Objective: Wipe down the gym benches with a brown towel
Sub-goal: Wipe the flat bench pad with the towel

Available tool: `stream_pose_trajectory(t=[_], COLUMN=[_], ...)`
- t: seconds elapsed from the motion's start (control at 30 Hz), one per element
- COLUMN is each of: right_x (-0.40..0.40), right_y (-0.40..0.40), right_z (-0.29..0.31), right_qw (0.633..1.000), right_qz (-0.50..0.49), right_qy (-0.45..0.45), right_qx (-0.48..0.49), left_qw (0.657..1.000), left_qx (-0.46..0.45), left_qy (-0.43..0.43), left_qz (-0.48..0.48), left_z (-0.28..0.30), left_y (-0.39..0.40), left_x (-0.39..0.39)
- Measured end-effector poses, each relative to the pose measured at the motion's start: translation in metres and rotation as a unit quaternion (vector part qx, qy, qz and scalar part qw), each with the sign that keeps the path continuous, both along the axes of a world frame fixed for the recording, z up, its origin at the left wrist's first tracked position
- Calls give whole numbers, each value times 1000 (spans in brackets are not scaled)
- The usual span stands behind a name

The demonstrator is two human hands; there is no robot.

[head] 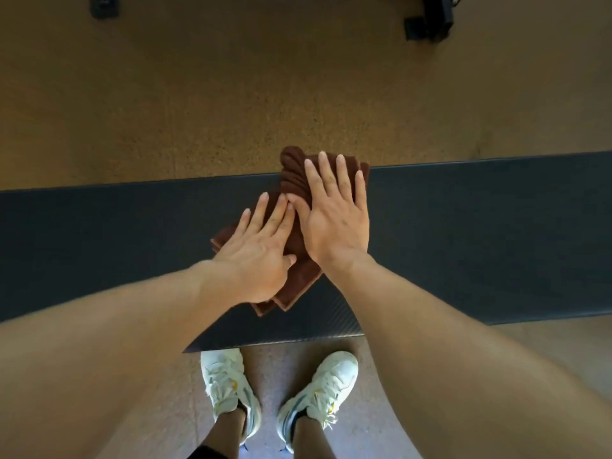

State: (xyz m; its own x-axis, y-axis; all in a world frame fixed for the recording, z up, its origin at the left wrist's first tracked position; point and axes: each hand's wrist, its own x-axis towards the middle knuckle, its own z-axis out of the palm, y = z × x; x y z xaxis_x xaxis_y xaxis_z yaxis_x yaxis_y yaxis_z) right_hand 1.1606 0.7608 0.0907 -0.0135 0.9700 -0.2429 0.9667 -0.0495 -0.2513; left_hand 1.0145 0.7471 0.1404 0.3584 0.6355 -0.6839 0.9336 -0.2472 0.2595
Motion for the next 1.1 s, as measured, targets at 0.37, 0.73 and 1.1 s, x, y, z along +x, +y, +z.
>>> stream_pose_trajectory(t=[0.37,0.73,1.1], right_x=[150,22,-175], right_y=[-49,-124,-68], right_z=[-1,2,7], right_qw=[976,946,986], right_qz=[-213,-320,-166], right_qy=[-27,-19,8], right_qx=[39,37,19], left_qw=[985,969,986], left_qx=[36,100,125], left_qy=[-68,-127,-106], left_qz=[-152,-188,-42], left_z=[-10,-23,-23], left_y=[3,-70,-60], left_x=[157,29,-173])
